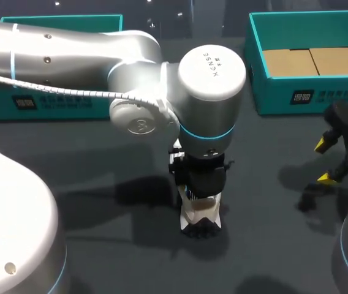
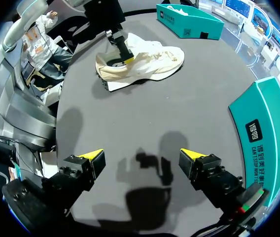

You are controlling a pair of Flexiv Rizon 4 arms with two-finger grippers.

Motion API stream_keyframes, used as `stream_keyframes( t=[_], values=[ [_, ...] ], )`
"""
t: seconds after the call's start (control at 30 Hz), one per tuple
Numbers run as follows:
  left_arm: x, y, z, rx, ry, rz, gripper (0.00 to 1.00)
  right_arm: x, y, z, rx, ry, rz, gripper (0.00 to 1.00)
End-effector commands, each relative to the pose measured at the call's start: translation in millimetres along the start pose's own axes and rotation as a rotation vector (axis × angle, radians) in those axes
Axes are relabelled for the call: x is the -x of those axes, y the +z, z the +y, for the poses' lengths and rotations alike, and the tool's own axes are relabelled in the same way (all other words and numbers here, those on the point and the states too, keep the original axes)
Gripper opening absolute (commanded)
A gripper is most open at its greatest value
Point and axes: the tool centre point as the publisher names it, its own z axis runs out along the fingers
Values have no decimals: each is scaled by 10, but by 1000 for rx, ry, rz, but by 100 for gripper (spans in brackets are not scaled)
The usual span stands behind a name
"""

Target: Take the shoe out of the shoebox, open the shoe tongue, remove and reinsert the insole, then place the shoe into the shoebox

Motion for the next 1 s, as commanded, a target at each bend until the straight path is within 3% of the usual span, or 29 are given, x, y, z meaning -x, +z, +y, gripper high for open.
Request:
stream_keyframes(
  t=[0.03, 0.57, 1.0],
  values=[
    [-19, 1, 82, -12, -6, -11, 88, -17, 1, -3, -2, 0, -3, 100],
    [-57, -126, 331, -30, -33, -40, 82, -17, 1, -3, -2, 0, -3, 100],
    [-121, -403, 717, -27, -35, -56, 72, -17, 1, -3, -2, 0, -3, 100]
  ],
)
